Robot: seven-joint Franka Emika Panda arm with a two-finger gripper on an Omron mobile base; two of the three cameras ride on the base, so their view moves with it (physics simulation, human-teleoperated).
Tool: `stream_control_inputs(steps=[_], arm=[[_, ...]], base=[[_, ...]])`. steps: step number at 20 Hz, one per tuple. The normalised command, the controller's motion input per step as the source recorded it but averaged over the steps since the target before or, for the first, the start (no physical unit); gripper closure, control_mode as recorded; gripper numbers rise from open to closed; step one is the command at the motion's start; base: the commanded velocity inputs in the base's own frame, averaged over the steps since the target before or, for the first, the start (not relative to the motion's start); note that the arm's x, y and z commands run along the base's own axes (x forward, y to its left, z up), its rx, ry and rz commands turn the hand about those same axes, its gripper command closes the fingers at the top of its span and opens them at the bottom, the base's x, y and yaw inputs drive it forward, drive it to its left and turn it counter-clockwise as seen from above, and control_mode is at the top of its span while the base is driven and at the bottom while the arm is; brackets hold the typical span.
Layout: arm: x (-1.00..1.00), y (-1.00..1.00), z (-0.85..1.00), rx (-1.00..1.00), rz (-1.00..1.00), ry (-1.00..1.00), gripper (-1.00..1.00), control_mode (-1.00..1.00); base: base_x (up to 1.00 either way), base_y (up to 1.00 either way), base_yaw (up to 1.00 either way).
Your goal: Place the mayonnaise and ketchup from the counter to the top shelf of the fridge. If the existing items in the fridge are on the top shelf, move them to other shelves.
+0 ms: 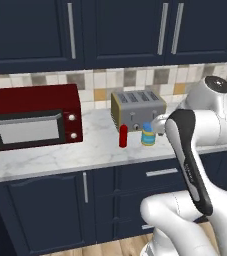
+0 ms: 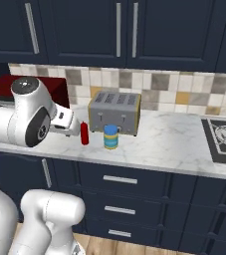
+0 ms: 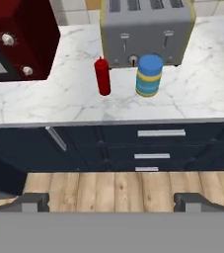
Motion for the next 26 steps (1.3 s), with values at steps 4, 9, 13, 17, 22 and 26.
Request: stream_control_inputs(steps=[4,9,13,17,22,26], arm=[[0.86,-0.01,-0.65,-0.03,0.06,0.1,-1.0,-1.0],[0.97,0.12,-0.65,-0.08,0.03,0.05,-1.0,-1.0],[1.0,0.17,-0.6,-0.04,0.0,0.03,-1.0,-1.0],[0.93,0.18,-0.5,-0.01,0.01,0.01,-1.0,-1.0],[0.66,0.24,-0.32,-0.01,0.01,0.0,-1.0,-1.0],[0.34,0.3,-0.14,0.0,0.01,0.0,-1.0,-1.0]], base=[[0.0,0.0,0.0],[0.0,0.0,0.0],[0.0,0.0,0.0],[0.0,0.0,0.0],[0.0,0.0,0.0],[0.0,0.0,0.0]])
